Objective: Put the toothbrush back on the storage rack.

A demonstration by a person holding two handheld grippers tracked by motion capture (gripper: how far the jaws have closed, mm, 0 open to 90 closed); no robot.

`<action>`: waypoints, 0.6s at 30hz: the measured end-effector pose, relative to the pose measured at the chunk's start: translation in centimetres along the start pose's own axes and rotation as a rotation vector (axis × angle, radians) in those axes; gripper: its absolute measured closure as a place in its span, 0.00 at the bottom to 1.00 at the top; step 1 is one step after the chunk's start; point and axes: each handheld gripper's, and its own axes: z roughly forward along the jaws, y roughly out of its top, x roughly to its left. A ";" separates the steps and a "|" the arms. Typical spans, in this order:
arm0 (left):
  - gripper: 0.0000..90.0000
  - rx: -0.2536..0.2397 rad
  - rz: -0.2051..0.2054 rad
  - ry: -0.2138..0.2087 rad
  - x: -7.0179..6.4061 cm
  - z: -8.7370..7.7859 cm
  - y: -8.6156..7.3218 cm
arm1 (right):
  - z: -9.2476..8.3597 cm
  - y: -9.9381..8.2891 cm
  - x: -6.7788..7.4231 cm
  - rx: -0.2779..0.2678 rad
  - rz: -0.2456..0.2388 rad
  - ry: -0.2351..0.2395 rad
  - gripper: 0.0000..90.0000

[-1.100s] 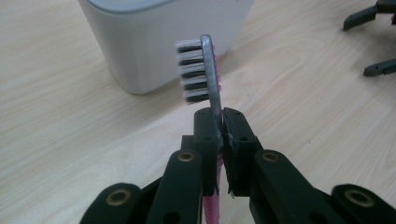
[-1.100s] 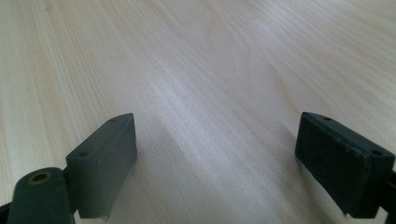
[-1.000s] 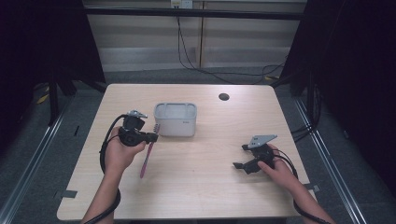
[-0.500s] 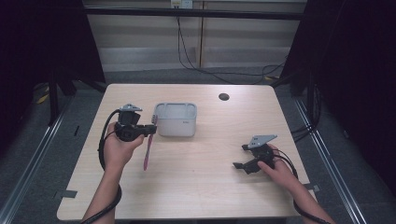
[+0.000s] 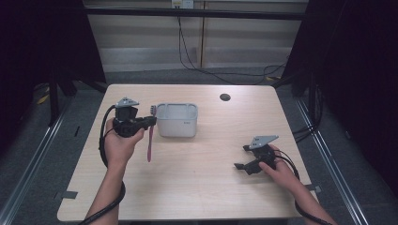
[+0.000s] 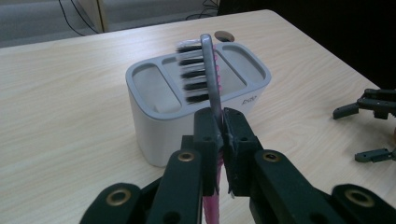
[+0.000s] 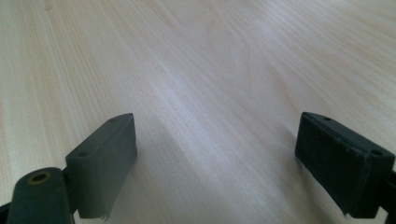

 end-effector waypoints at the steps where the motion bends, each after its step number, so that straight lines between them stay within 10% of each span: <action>1: 0.94 -0.001 0.002 0.000 0.0 0.0 0.1 | 0.0 0.0 0.0 0.000 0.000 0.000 0.14; 18: 0.94 -0.089 -0.021 0.015 -0.2 0.0 1.3 | 0.0 0.0 0.0 0.000 0.000 0.000 0.14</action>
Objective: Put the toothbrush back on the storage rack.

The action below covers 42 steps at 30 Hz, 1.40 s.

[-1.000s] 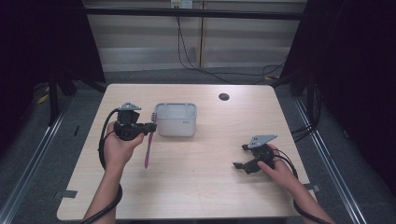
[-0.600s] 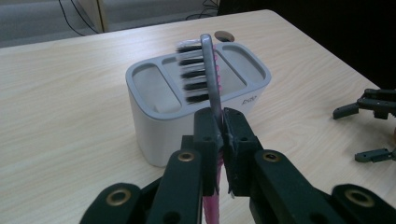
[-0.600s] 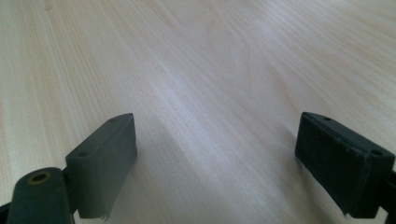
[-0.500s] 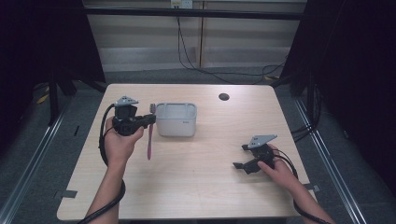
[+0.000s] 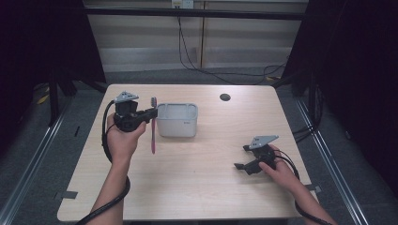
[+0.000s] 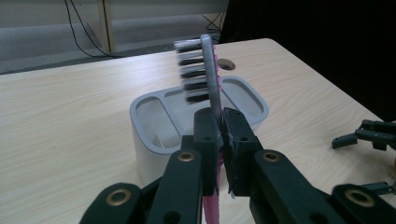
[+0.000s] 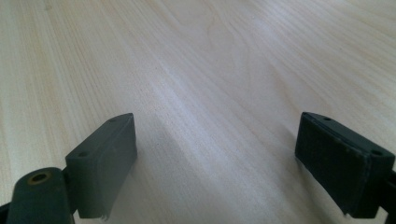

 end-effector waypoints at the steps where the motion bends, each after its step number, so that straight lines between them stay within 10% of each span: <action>1: 0.94 -0.006 0.003 0.004 0.0 0.0 0.1 | 0.0 0.0 0.0 0.000 0.000 0.000 0.14; 42: 0.94 -0.160 -0.005 0.051 0.0 -0.3 3.6 | 0.0 0.0 0.0 0.000 0.000 0.000 0.14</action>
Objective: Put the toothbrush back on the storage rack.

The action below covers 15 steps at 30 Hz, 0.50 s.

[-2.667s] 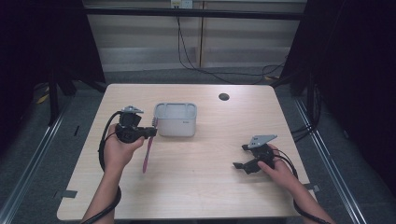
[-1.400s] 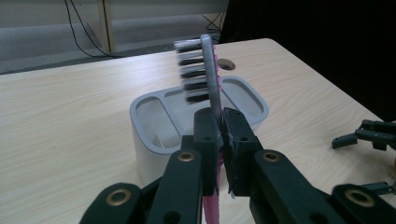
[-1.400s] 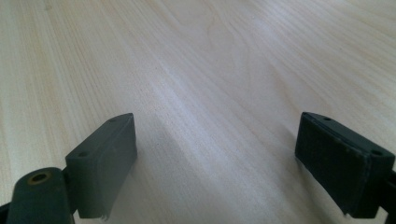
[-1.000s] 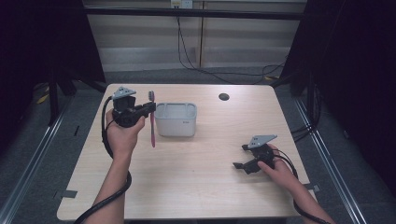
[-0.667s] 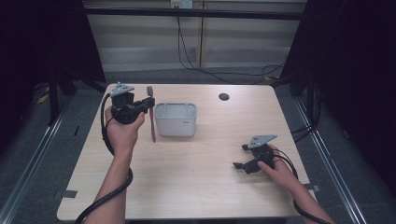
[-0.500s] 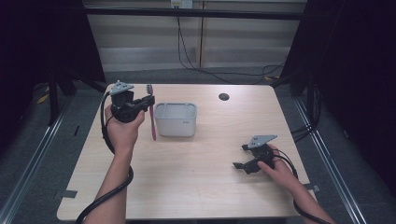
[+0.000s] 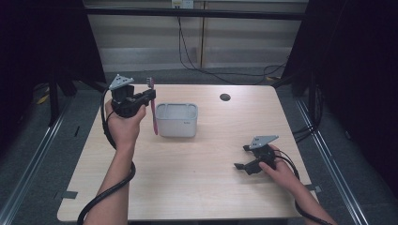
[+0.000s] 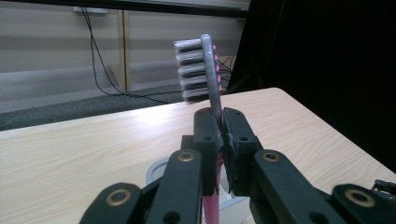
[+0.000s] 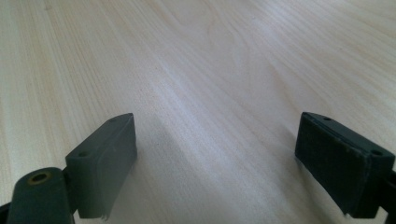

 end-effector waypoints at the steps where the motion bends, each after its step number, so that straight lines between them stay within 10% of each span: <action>1: 0.94 0.000 -0.001 0.000 0.0 0.0 0.1 | 0.0 0.0 0.0 0.000 0.000 0.000 0.14; 15: 0.94 -0.020 0.001 -0.011 -0.2 0.3 1.6 | 0.0 0.0 0.0 -0.001 0.003 0.000 0.14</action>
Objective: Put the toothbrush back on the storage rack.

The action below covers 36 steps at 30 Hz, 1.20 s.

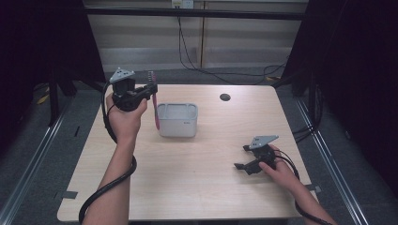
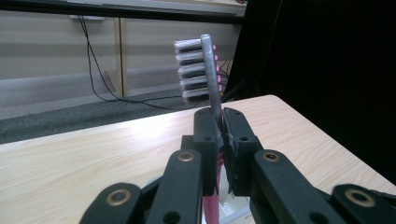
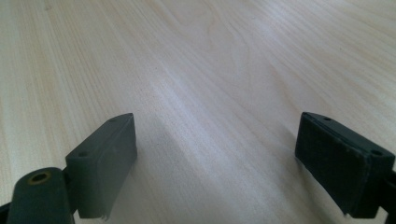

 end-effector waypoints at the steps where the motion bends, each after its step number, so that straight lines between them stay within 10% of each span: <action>1: 0.94 0.001 0.002 0.003 0.0 0.0 0.1 | 0.0 0.0 0.0 0.000 0.000 0.000 0.14; 36: 0.94 -0.046 0.019 0.002 -0.5 1.3 3.4 | 0.0 0.0 0.0 0.000 0.001 -0.001 0.14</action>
